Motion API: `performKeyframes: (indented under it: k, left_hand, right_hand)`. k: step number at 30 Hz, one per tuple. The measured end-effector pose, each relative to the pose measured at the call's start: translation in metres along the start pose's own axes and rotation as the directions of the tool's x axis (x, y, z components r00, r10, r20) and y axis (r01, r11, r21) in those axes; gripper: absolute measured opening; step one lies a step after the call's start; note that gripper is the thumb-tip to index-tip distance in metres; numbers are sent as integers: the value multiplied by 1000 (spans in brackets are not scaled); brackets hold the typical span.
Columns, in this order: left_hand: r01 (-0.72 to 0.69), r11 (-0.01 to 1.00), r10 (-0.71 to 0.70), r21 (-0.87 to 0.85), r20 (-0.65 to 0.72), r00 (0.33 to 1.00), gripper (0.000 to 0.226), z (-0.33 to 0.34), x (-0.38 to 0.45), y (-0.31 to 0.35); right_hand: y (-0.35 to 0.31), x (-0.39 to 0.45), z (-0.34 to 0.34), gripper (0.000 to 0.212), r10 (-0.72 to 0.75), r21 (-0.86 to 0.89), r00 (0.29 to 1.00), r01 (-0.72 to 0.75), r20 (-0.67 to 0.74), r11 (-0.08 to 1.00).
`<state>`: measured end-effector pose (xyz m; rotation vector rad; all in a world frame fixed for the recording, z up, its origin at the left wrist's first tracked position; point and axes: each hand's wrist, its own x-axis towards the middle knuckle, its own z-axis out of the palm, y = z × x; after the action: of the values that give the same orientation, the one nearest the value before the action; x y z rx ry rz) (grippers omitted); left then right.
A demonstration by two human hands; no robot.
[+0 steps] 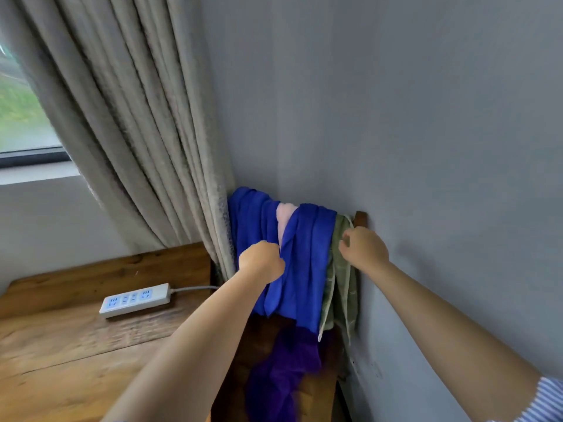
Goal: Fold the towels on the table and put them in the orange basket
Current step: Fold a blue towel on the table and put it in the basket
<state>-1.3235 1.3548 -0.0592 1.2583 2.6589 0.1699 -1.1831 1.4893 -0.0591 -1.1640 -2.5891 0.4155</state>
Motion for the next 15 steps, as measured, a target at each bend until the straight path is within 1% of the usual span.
performKeyframes:
  k: [2,4,5,8,10,12,15]
  left_hand:
    - [23,998,-24,-61,-9,1000,31,3,24,11]
    - [44,994,-45,-98,-12,999,24,5,46,20]
    - [57,992,-59,-110,-17,998,25,5,55,22]
    - [98,981,-106,-169,-37,994,31,8,83,26]
    - [118,975,-128,-190,-38,991,33,10,99,29]
    - [119,977,-127,-175,-36,991,31,13,113,32]
    - [110,977,-119,-183,-38,992,29,18,128,38]
  right_hand:
    - [9,26,7,30,-4,10,1000,5,-22,1000]
    - [14,50,14,24,-16,-67,997,11,-69,998]
    - [15,60,18,25,-16,-119,996,5,-87,993]
    - [17,87,30,35,31,-219,998,-44,-60,975]
    - [17,99,38,40,61,-257,998,-68,-34,964]
    - [16,105,44,40,77,-242,996,-85,-41,967]
    - [14,112,47,33,98,-178,993,-110,-72,978]
